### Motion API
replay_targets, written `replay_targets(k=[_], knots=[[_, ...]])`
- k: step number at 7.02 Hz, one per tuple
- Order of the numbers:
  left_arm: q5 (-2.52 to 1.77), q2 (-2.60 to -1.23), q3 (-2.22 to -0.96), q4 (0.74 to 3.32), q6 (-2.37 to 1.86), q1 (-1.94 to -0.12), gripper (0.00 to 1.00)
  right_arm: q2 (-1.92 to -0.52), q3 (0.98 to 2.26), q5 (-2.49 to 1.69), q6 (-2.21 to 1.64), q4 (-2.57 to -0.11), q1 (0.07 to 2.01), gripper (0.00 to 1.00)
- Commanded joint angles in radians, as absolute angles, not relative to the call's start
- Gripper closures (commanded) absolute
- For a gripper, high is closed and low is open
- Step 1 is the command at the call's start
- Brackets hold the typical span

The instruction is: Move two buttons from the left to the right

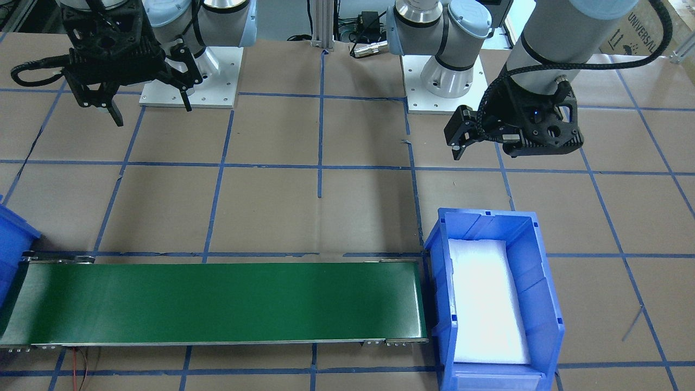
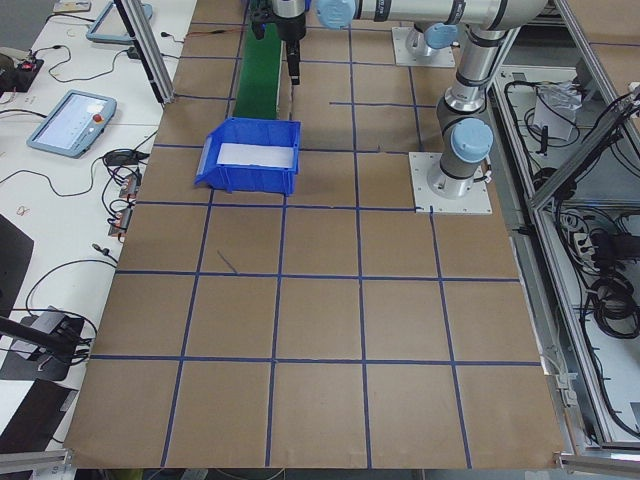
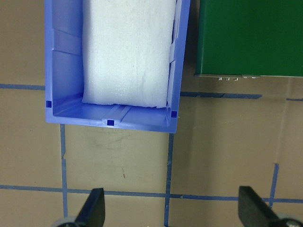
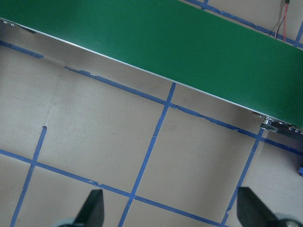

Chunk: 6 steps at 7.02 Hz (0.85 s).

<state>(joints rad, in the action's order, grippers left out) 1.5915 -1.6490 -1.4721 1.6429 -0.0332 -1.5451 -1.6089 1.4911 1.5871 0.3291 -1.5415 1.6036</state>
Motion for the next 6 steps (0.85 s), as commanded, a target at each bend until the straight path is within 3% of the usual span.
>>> replay_targets(k=[1,6], knots=[[1.591,-1.649,-1.473,1.643,-0.034,-1.546,0.00,-1.609,1.500,1.589,0.200,-1.566,1.608,0.00],[1.585,-1.649,-1.471,1.638,-0.034,-1.543,0.00,-1.597,1.523,1.585,-0.072,-1.568,1.606,0.00]])
